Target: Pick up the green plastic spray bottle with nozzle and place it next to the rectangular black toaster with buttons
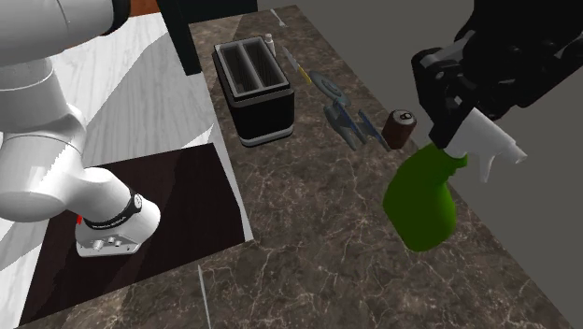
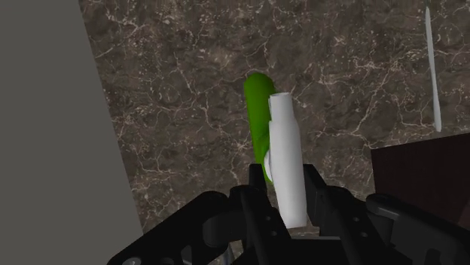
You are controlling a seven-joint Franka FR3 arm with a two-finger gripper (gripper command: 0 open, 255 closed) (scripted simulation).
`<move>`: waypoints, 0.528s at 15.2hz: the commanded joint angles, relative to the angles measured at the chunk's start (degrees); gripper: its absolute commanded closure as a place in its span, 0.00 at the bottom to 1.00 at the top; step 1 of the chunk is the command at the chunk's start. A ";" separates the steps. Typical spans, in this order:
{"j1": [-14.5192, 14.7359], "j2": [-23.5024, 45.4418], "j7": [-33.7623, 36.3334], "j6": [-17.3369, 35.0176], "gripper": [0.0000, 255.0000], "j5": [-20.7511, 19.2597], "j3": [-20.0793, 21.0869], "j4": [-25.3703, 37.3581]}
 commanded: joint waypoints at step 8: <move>9.79 -6.11 8.44 0.68 1.00 -4.76 1.21 -6.21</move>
